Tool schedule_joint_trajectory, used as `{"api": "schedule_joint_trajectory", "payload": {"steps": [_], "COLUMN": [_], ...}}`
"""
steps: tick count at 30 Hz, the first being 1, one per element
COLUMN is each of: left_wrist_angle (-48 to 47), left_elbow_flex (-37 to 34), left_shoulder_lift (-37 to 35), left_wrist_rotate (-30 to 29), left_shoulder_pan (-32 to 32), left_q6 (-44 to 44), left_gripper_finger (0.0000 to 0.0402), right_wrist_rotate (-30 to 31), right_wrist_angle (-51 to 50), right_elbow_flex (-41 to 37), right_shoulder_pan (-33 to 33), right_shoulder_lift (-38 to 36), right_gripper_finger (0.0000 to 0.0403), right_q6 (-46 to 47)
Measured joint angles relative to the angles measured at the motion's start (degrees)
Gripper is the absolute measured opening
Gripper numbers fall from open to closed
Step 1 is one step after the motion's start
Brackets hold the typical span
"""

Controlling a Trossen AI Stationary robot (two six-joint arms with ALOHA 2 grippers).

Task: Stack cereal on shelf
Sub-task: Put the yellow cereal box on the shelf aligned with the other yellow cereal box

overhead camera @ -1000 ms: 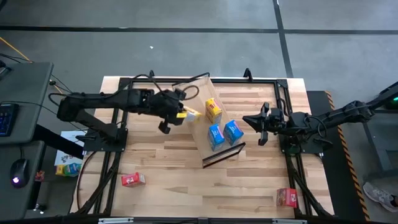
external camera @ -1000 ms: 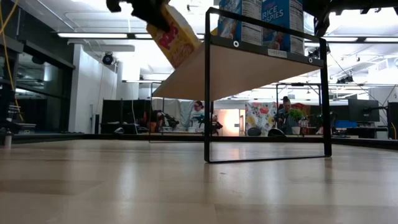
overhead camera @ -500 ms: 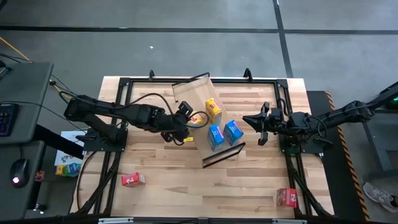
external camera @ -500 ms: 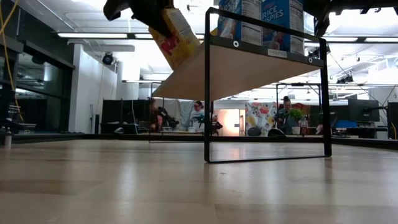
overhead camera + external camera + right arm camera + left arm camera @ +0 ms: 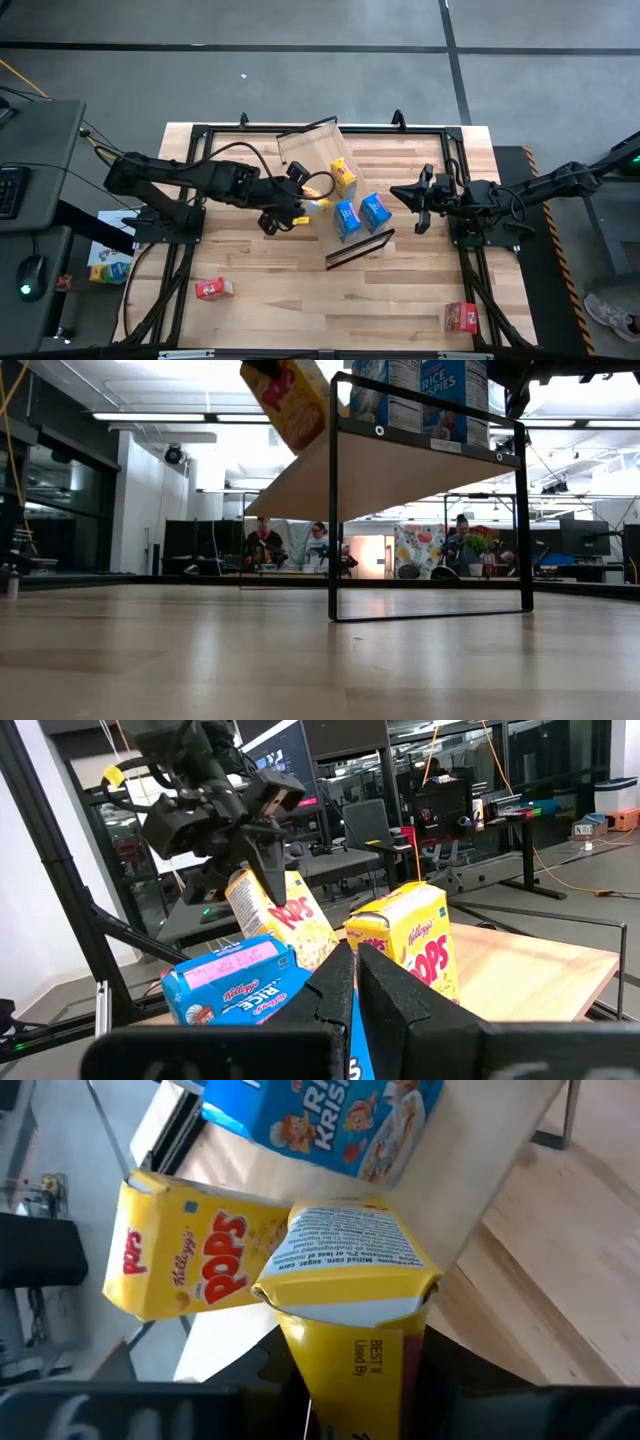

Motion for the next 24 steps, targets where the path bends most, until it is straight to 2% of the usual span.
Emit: {"api": "schedule_joint_trajectory", "payload": {"steps": [17,24], "left_wrist_angle": [-0.2,-0.3], "left_elbow_flex": [0.0,0.0], "left_shoulder_lift": [0.0,0.0], "left_wrist_rotate": [5.5,5.5], "left_shoulder_pan": [5.4,6.4], "left_q6": [-0.5,-0.5], "left_gripper_finger": [0.0101,0.0101], "right_wrist_rotate": [0.0,0.0], "right_wrist_angle": [0.0,0.0], "right_elbow_flex": [0.0,0.0], "right_shoulder_pan": [0.0,0.0], "right_shoulder_lift": [0.0,0.0], "right_gripper_finger": [0.0011,0.0011], "right_q6": [0.0,0.0]}}
